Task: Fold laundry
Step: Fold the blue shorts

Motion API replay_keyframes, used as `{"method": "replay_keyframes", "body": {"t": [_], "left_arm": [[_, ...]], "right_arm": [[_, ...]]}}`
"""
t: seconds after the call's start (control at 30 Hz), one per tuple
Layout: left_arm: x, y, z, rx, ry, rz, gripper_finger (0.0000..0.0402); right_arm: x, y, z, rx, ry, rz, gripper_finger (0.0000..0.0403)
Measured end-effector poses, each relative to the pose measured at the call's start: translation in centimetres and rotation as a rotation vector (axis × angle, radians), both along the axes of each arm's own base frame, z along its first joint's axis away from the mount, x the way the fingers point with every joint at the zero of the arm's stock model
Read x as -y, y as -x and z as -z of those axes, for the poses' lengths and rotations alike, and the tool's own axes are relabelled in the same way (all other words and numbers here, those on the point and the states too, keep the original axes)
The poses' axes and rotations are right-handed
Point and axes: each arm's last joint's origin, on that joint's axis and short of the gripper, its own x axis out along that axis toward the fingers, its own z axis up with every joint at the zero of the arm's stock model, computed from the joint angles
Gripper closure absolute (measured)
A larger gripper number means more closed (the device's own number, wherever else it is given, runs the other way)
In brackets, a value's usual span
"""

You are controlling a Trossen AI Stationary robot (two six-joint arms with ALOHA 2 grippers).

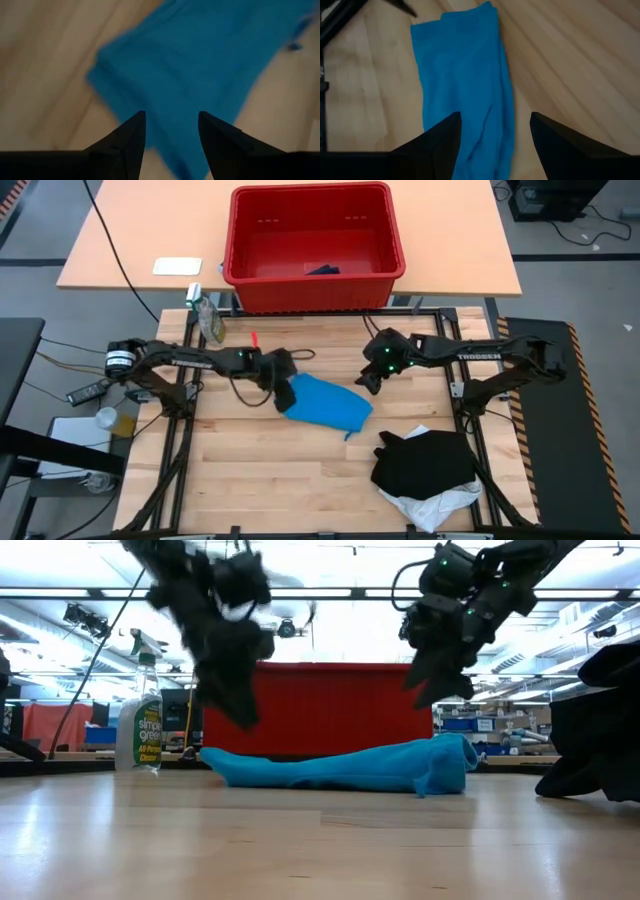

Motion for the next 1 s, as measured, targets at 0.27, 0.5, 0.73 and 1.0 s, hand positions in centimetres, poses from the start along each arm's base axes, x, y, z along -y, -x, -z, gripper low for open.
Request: {"method": "replay_keyframes", "body": {"t": [0.27, 0.5, 0.73, 1.0], "left_arm": [[-2.6, 2.4, 3.7, 0.005, 0.224, -0.22, 0.0219], [-2.8, 2.3, 4.7, 0.012, 0.248, -0.301, 0.0219], [-2.7, 1.9, 6.2, -0.039, 0.287, -0.327, 0.0218], [-2.7, 0.7, 6.8, 0.039, 0.311, -0.309, 0.0219]], "right_arm": [[-1.5, -2.2, 2.1, -0.006, -0.04, -0.049, 0.0161], [-3.1, -3.8, 3.8, -0.012, -0.047, -0.114, 0.0161], [-3.4, -4.1, 3.9, 0.004, -0.043, -0.126, 0.0161], [-3.3, -4.2, 4.6, -0.018, -0.028, -0.143, 0.0165]]}}
